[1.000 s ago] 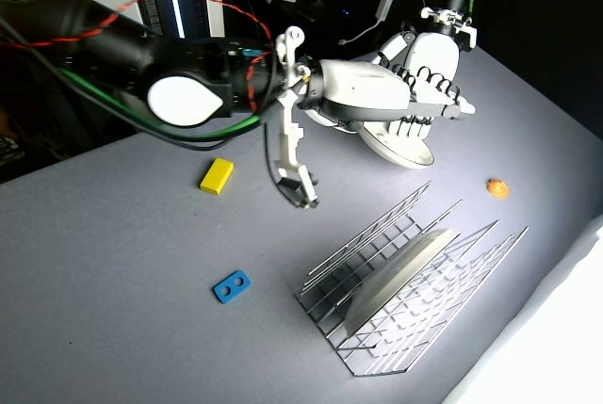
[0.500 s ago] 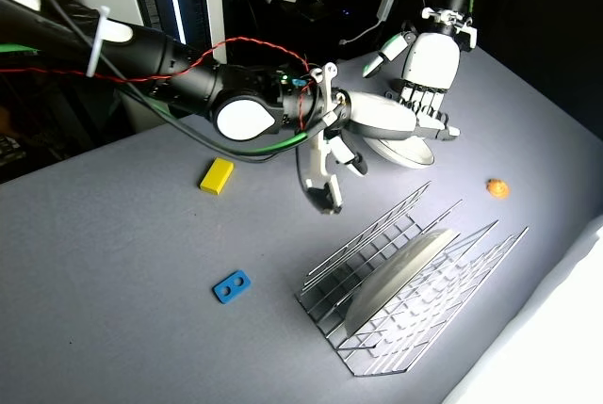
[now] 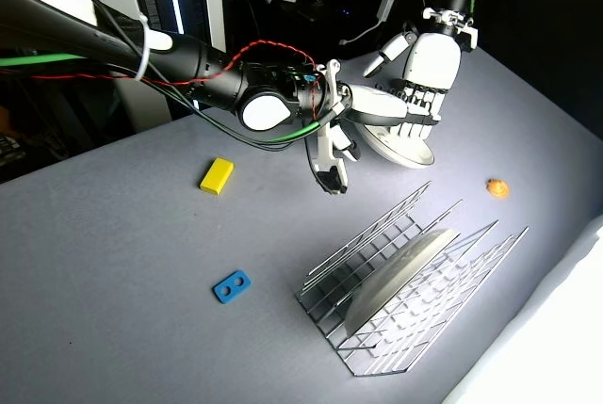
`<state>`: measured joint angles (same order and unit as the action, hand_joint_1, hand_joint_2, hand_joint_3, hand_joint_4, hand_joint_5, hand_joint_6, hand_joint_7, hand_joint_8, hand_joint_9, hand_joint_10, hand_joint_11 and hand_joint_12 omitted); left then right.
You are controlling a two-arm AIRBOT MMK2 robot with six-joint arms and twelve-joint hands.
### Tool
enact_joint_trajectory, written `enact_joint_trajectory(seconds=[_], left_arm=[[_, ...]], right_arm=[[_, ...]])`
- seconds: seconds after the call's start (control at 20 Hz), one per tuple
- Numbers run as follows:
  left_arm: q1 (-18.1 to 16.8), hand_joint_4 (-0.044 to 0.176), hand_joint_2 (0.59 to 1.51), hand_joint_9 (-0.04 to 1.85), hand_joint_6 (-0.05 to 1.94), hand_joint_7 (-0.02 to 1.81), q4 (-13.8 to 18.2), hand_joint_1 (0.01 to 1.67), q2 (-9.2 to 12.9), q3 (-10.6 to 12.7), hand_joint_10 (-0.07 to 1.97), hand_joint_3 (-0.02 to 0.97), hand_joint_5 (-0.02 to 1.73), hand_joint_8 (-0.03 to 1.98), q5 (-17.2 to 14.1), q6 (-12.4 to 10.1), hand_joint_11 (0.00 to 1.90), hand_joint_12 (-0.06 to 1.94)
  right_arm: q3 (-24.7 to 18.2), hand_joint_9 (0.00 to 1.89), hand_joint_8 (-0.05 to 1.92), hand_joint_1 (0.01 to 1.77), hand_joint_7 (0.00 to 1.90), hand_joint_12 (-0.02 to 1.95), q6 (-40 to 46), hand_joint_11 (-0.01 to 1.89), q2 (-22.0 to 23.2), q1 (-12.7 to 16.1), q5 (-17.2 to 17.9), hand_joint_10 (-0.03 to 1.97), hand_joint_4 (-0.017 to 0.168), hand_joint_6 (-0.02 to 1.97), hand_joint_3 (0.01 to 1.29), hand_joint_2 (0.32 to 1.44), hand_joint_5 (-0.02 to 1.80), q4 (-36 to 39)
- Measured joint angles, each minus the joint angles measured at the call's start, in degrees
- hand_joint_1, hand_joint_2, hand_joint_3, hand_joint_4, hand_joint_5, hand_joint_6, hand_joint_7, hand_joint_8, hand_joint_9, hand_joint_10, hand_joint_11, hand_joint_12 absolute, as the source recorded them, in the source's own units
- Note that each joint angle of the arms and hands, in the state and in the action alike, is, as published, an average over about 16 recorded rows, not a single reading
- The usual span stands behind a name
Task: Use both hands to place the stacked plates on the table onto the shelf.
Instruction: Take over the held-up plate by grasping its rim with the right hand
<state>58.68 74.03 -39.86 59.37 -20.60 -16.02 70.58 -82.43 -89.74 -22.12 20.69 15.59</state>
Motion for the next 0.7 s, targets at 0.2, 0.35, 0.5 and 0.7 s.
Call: enact_joint_trajectory(seconds=[0.2,0.35,0.5,0.7], left_arm=[[0.0,-0.001,1.077,-0.02,0.0,0.01,-0.2,0.02,0.0,0.1,-0.04,0.015,-0.01,-0.01,0.1,0.0,0.01,0.01],[0.0,-0.002,1.078,-0.02,0.0,0.01,-0.4,0.02,0.0,0.1,-0.04,0.015,-0.01,-0.01,0.2,0.0,0.01,0.01],[0.0,-0.002,1.078,-0.02,0.0,0.01,-0.6,0.02,0.0,0.3,-0.04,0.015,-0.01,-0.01,0.4,0.0,0.01,0.01],[0.1,-0.003,1.077,-0.02,0.0,0.01,-1.1,0.02,0.0,0.5,-0.04,0.015,-0.01,-0.01,0.7,0.0,0.01,0.01]], right_arm=[[1.2,0.02,0.03,1.15,0.03,0.05,-1.0,0.01,-1.6,-0.2,-0.3,0.0,0.004,0.03,0.01,0.98,0.09,0.0],[1.9,0.06,0.03,1.14,0.07,0.25,-1.4,0.02,-2.3,-0.1,-0.3,0.0,0.005,0.03,0.01,1.01,0.15,-0.1],[2.3,0.16,0.03,1.13,0.17,0.48,-1.6,0.06,-2.6,0.0,-0.3,0.02,0.004,0.03,0.01,1.05,0.24,-0.1],[2.5,0.38,0.05,1.1,0.38,0.77,-1.8,0.21,-2.7,0.2,-0.1,0.06,0.003,0.14,0.01,1.1,0.38,-0.1]])
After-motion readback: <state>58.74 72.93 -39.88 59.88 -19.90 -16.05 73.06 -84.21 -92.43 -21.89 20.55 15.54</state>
